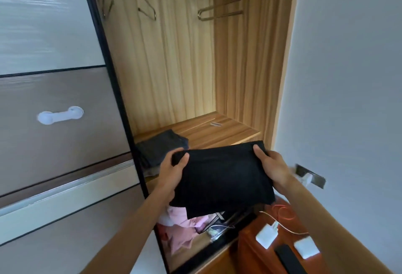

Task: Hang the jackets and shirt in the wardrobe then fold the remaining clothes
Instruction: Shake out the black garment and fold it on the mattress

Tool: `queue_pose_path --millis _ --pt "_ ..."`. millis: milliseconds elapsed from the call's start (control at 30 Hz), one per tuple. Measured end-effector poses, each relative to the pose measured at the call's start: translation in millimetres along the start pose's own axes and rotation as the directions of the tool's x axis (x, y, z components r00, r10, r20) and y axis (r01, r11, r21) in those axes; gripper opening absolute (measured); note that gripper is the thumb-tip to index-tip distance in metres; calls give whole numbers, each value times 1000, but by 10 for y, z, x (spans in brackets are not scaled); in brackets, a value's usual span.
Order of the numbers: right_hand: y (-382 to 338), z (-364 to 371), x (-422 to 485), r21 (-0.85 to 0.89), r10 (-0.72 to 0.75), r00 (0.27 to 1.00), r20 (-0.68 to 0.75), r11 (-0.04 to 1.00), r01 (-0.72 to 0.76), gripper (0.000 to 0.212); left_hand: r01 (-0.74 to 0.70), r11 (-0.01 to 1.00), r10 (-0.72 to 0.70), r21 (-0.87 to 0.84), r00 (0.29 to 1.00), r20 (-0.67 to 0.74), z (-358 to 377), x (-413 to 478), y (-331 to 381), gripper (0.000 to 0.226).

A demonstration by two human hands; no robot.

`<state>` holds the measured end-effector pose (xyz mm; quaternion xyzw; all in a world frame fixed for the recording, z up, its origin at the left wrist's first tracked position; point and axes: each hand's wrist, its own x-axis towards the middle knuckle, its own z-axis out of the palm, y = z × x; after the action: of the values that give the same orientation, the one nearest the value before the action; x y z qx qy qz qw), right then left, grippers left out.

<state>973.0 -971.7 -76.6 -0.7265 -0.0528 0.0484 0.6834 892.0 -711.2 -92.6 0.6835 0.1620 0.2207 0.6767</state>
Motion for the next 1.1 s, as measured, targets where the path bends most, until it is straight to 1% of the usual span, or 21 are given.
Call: queue_pose_path --millis 67,100,167,200,233,300,400,467,533,600,667,733,767,867,900,933,1000,1033,1067,1100 --pt "159 245 344 -111 -52 998 -17 993 50 36 -99 986 103 133 994 -24 -87 258 -187 31" --pt "204 359 519 -197 -100 995 -16 976 95 38 -139 969 147 206 989 -26 -134 392 -262 34" --pt "254 581 837 -432 -194 981 6 884 177 44 -173 920 193 351 981 -20 -237 672 -367 38" --pt "274 687 987 -517 -229 973 29 830 211 45 -183 893 209 411 978 -19 -288 806 -406 38" --pt "294 796 1139 -567 -264 963 57 785 249 44 -198 866 232 459 972 -19 -331 917 -423 37" --pt "316 1010 1429 -610 -324 940 106 725 319 39 -205 825 267 526 963 -43 -411 1120 -469 33" --pt "364 1330 1853 -621 -323 931 169 699 355 42 -170 796 274 581 957 -95 -497 1415 -579 26" --pt "403 1542 2123 -625 -277 941 193 705 335 48 -137 783 277 607 950 -142 -540 1642 -668 22" --pt "445 1733 2393 -616 -244 948 204 720 318 49 -98 778 287 620 934 -213 -548 1860 -745 19" --pt "473 1912 2674 -585 -219 946 239 745 321 49 -28 792 262 610 918 -298 -553 2072 -827 17" --pt "468 2097 2958 -522 -219 927 305 775 355 45 43 808 231 588 894 -383 -551 2271 -858 15" --pt "422 2274 3223 -461 -220 899 380 797 390 40 90 812 242 577 847 -472 -547 2456 -829 12" --pt "380 2360 3347 -437 -202 887 416 811 389 38 119 807 247 579 821 -514 -544 2540 -789 13" --pt "266 2630 3714 -385 -93 864 495 868 314 36 245 786 214 568 754 -621 -544 2804 -636 24" --pt "239 2721 3827 -362 -90 854 512 879 310 36 261 790 207 555 739 -642 -558 2895 -594 28" --pt "227 2814 3937 -351 -96 850 518 883 313 37 245 795 225 555 730 -645 -588 2985 -582 32" --pt "241 2979 4107 -341 -97 843 529 886 316 39 187 785 288 590 733 -616 -670 3137 -598 41" --pt "285 3055 4172 -352 -71 835 546 884 306 41 192 765 294 614 745 -599 -718 3196 -637 45" --pt "374 3125 4237 -379 -38 823 566 875 301 42 226 738 272 637 764 -586 -768 3250 -715 49" --pt "490 3190 4294 -427 -5 812 584 849 312 44 287 702 215 652 787 -578 -802 3285 -809 54"
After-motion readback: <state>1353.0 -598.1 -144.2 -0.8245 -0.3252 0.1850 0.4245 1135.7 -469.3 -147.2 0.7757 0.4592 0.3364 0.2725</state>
